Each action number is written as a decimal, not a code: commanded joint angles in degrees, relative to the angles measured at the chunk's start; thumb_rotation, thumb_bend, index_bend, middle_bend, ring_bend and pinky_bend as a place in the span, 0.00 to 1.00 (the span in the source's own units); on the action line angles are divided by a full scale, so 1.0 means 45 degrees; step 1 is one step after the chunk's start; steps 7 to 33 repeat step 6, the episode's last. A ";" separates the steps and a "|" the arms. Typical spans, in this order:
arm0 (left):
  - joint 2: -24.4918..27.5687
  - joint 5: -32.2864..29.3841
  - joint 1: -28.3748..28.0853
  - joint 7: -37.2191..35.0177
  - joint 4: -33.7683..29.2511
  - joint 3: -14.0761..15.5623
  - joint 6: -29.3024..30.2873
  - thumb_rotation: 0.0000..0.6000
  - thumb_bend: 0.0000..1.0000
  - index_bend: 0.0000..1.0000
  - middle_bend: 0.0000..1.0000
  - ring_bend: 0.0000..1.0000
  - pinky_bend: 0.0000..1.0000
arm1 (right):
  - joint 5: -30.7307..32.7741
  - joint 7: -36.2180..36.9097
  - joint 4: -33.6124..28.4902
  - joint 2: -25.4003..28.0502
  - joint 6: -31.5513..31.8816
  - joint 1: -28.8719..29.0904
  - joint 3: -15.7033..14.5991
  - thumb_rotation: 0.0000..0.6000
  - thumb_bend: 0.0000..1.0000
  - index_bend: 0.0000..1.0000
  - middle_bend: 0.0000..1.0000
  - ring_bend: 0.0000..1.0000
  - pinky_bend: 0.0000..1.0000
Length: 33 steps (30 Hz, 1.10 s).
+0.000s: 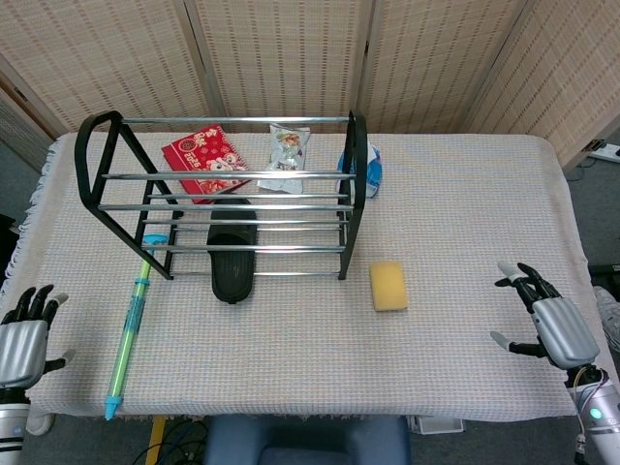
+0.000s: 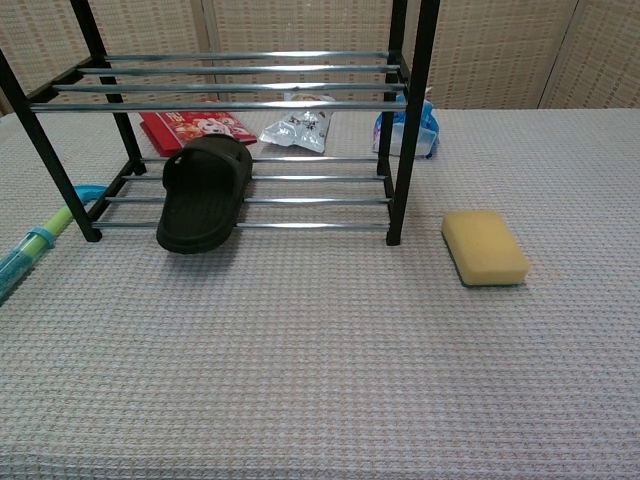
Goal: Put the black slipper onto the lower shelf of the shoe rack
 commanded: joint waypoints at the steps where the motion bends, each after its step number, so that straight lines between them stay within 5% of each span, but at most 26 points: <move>1: -0.0235 0.0007 0.0291 -0.0214 0.0180 -0.0294 0.0191 1.00 0.17 0.24 0.13 0.10 0.33 | 0.0018 -0.0029 0.0031 -0.0089 -0.0008 0.0000 -0.0015 1.00 0.20 0.04 0.26 0.09 0.18; 33: -0.0456 0.0139 0.0596 -0.0353 0.0255 -0.0683 0.0411 1.00 0.17 0.24 0.13 0.10 0.33 | 0.0062 -0.0140 0.0095 -0.0204 0.0320 -0.0187 0.0006 1.00 0.20 0.05 0.26 0.09 0.18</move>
